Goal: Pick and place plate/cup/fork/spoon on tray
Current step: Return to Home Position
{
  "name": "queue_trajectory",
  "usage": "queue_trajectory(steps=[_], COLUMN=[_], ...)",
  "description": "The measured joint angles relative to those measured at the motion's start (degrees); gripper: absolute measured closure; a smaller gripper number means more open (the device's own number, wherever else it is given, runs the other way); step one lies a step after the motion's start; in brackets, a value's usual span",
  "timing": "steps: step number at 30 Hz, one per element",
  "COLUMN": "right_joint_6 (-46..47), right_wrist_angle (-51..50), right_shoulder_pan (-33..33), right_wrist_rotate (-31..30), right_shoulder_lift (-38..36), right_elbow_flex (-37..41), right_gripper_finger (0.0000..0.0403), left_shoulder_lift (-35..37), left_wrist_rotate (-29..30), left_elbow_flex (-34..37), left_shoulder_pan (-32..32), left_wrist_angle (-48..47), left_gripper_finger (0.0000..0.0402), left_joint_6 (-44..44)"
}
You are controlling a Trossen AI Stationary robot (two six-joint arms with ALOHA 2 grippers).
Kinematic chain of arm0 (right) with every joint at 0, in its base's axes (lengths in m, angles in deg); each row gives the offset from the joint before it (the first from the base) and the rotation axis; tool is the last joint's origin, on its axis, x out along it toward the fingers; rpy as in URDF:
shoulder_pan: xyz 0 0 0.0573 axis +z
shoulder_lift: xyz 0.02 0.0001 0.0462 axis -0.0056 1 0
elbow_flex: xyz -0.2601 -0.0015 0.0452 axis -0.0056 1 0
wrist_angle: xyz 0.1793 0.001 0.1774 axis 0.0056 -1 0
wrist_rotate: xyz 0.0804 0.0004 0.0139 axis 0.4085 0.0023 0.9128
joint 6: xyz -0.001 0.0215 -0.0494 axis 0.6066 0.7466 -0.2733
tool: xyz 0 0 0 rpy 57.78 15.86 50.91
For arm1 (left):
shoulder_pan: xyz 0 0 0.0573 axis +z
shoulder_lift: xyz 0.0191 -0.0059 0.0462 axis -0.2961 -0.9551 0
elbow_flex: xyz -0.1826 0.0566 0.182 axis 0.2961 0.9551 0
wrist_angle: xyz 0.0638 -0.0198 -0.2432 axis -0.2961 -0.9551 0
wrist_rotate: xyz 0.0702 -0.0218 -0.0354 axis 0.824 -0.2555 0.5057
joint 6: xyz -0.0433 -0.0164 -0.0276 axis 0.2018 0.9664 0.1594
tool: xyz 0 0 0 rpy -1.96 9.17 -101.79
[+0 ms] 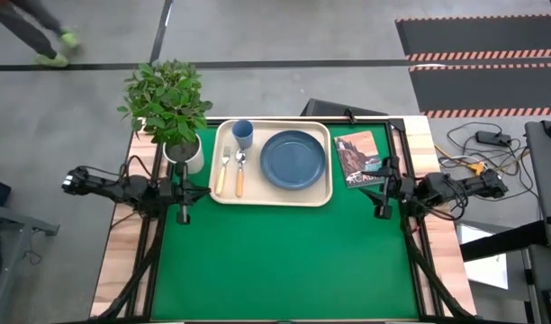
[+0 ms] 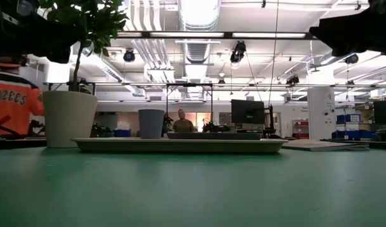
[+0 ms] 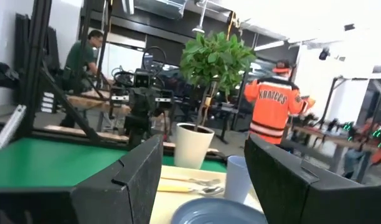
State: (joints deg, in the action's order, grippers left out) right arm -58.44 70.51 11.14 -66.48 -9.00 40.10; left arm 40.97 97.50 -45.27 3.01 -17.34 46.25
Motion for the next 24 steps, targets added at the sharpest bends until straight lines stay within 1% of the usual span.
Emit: queue_trajectory(steps=[6,24], right_joint_6=[4.1,4.1], right_wrist_angle=[-0.2,-0.2], right_shoulder_pan=[0.0,0.0], right_wrist_rotate=[0.4,0.4], right_shoulder_lift=[0.0,0.0], right_elbow_flex=[0.0,0.1], right_gripper_finger=[0.0188,0.0188], left_shoulder_lift=[-1.4,-7.8], left_wrist_rotate=[0.1,0.1], left_elbow_flex=[0.0,0.2], left_shoulder_pan=[0.0,0.0], left_wrist_angle=[0.0,0.0], left_gripper_finger=[0.0401,0.0402], left_joint_6=[0.1,0.1])
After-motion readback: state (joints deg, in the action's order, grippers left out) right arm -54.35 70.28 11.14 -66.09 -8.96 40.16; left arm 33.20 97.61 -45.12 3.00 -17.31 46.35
